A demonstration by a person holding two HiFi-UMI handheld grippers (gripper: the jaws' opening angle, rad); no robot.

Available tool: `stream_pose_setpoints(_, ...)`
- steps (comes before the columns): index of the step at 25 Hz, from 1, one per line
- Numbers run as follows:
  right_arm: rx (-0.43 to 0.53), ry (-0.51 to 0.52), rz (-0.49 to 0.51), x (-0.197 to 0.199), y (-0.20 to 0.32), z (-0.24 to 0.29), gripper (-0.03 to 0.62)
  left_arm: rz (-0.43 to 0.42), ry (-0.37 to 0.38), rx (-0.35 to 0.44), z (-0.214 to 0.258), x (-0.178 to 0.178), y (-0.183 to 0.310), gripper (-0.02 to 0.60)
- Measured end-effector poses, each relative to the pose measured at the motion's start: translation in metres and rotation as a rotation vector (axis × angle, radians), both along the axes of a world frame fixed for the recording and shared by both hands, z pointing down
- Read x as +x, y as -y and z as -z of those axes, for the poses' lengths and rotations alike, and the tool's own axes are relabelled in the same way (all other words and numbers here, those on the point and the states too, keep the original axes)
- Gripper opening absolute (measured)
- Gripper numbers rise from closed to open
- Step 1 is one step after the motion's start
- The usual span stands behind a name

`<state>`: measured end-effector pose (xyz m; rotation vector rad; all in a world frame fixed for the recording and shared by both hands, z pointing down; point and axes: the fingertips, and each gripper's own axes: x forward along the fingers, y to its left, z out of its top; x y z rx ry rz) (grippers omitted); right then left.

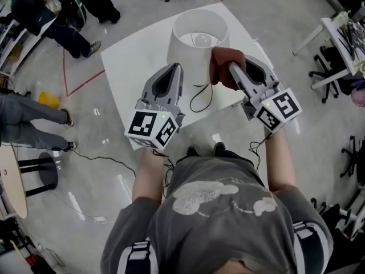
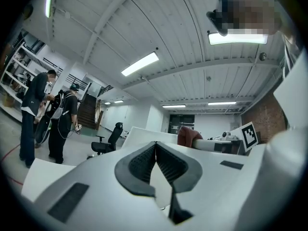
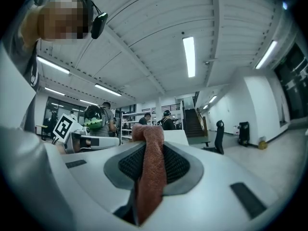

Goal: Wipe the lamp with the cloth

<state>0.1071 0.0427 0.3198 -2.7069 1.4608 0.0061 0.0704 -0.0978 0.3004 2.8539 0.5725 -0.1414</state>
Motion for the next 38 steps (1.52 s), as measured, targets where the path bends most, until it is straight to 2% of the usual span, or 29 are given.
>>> stream_pose_setpoints(5,0.0,-0.039,0.047,0.022,-0.008,0.006,0.086,0.054,0.003,0.007,-0.001,0.001,-0.009,0.009)
stream_pose_setpoints(12,0.059,0.04,0.201,0.036,-0.012,-0.02,0.086,0.21,0.034,-0.01,-0.026,-0.004,-0.017,0.009)
stream_pose_setpoints(23,0.002,0.171,0.382,0.064,-0.023,-0.086,0.086,0.408,0.123,-0.027,-0.065,-0.006,-0.05,0.009)
stream_pose_setpoints(32,-0.111,0.203,0.45,0.079,-0.04,-0.125,0.086,0.528,0.173,-0.05,-0.087,-0.011,-0.08,0.009)
stream_pose_setpoints(38,-0.136,0.235,0.474,0.082,-0.059,-0.138,0.086,0.574,0.181,-0.055,-0.09,-0.014,-0.097,0.009)
